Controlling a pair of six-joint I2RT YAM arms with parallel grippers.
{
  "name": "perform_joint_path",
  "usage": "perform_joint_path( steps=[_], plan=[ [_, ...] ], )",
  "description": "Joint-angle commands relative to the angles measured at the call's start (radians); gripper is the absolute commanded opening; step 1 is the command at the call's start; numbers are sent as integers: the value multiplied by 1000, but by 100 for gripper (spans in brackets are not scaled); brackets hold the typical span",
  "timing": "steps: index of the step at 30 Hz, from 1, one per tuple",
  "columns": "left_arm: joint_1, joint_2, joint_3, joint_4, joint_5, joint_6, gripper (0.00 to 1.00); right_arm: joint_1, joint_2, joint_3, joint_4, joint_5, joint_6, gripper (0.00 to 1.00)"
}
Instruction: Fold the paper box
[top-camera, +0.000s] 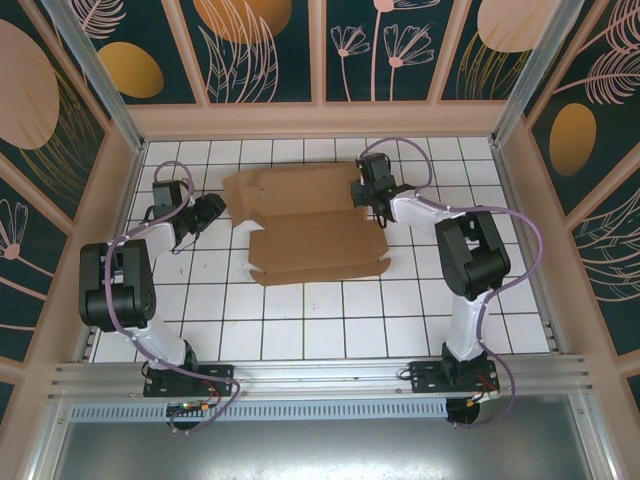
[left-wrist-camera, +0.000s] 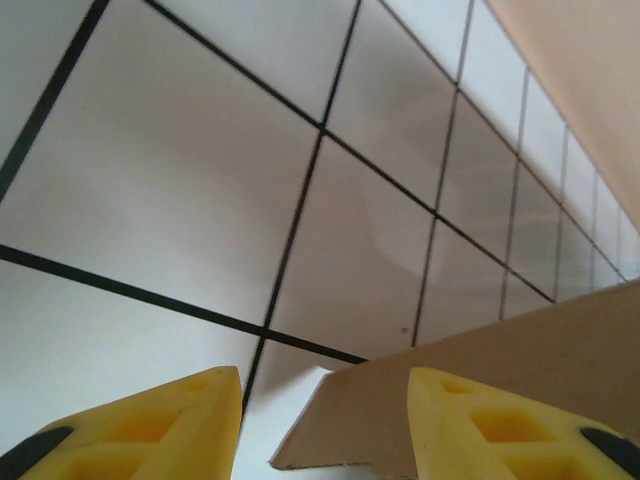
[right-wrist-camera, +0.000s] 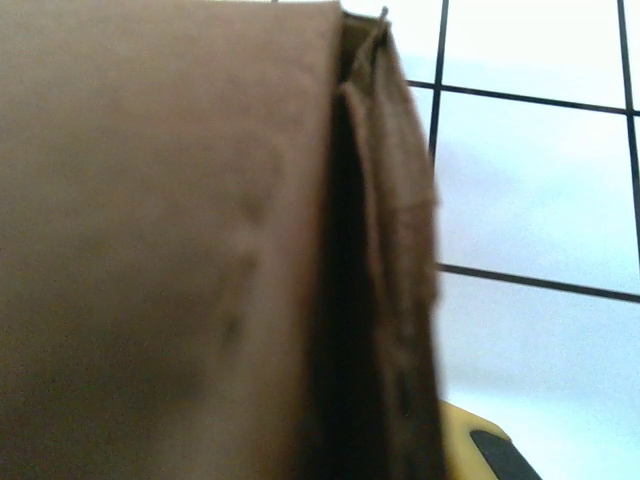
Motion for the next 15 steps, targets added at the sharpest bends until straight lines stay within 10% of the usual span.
perform_joint_path(
  steps=[1, 10, 15],
  plan=[
    [-2, 7, 22, -26, -86, 47, 47, -9, 81, 5, -143, -101, -11, 0],
    [9, 10, 70, -42, -302, 59, 45, -14, 91, 38, -220, -217, -74, 0],
    [9, 78, 81, 33, -95, 29, 45, -16, 102, 51, -233, -199, -58, 0]
  ],
)
